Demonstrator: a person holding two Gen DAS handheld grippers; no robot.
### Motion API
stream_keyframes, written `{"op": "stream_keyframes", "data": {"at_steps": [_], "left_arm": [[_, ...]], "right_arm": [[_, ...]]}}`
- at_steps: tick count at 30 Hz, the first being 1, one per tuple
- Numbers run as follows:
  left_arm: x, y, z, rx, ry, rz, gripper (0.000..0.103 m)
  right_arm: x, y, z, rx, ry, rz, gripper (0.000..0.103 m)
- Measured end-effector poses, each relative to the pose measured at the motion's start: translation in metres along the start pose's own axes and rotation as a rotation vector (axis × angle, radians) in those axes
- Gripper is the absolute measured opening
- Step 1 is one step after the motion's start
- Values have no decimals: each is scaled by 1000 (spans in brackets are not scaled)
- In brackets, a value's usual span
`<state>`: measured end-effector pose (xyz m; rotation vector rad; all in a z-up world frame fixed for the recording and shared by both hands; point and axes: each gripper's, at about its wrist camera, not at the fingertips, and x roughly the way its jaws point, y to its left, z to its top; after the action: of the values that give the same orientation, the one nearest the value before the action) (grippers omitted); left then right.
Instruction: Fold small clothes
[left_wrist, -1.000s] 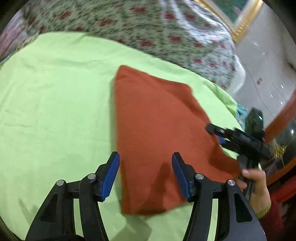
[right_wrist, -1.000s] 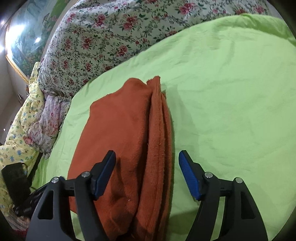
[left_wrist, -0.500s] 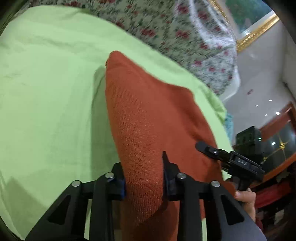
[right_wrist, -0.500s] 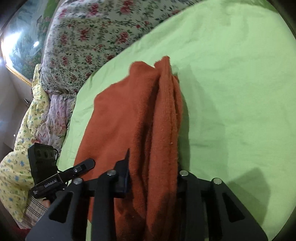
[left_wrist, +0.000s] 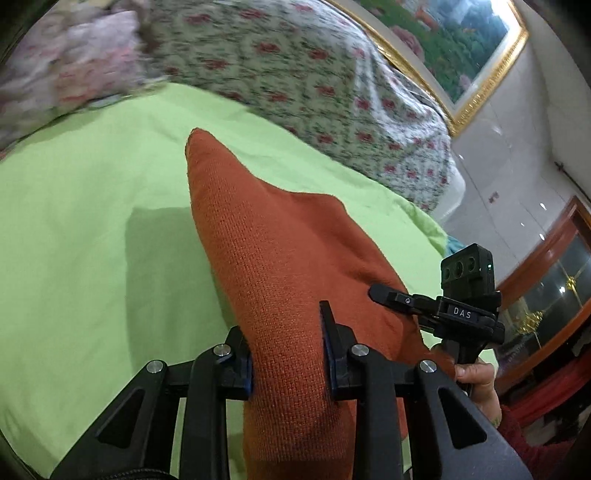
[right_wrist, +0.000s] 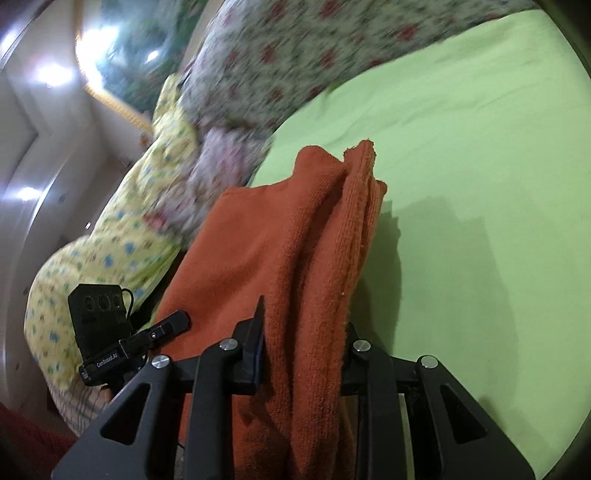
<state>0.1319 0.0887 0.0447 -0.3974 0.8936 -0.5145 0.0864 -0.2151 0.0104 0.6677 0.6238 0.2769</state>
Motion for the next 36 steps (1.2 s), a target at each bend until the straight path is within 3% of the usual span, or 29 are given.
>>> {"op": "stream_keyframes", "data": {"at_steps": [5,8,13,17,20,23,26,31,33,36], "left_arm": [[-4,35,-27,-41,20,65,28],[1,46,-38,-64,22,79,34],[-6,46,-49,-44,14,153,45],[-28,41,-56,-51,-23,213,55],[-41,38,-60,-31,-47,265,56],[-45,37,-60,-21,-55,287,56],[-40,39,-60,-26,-39,297,56],[-32,41,-58,-24,-24,320,58],[-28,42,-55,-35,-19,314,58],[-20,39,-50,-30,-2,323,58]], "right_arm": [[52,10,-26,6,79,-21,27],[57,8,-31,1,59,-57,29],[52,4,-36,13,59,-155,53],[25,9,-43,24,-13,-224,56],[3,24,-46,-18,-97,-268,56],[4,48,-38,-106,-93,-258,44],[20,58,-28,-132,-62,-222,43],[55,38,-11,-90,10,-244,42],[63,32,-7,-71,36,-217,30],[73,23,1,-46,72,-190,25]]}}
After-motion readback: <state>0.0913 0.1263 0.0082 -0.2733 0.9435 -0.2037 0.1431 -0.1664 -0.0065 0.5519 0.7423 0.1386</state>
